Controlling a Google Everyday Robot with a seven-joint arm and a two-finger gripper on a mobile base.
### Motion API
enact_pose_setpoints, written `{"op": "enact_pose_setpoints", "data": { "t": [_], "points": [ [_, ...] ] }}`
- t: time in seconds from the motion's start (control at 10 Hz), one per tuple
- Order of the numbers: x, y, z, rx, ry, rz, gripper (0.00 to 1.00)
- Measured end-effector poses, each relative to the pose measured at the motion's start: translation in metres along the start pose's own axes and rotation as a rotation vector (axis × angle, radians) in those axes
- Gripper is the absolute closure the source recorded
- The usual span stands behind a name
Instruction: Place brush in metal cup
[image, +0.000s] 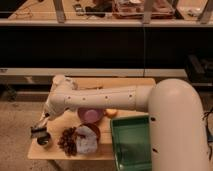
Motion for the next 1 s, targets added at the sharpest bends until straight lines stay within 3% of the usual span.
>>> {"op": "enact_pose_setpoints", "data": {
  "t": [1.0],
  "points": [
    [0.001, 0.018, 0.017, -0.028, -0.035, 0.033, 1.0]
  ]
}}
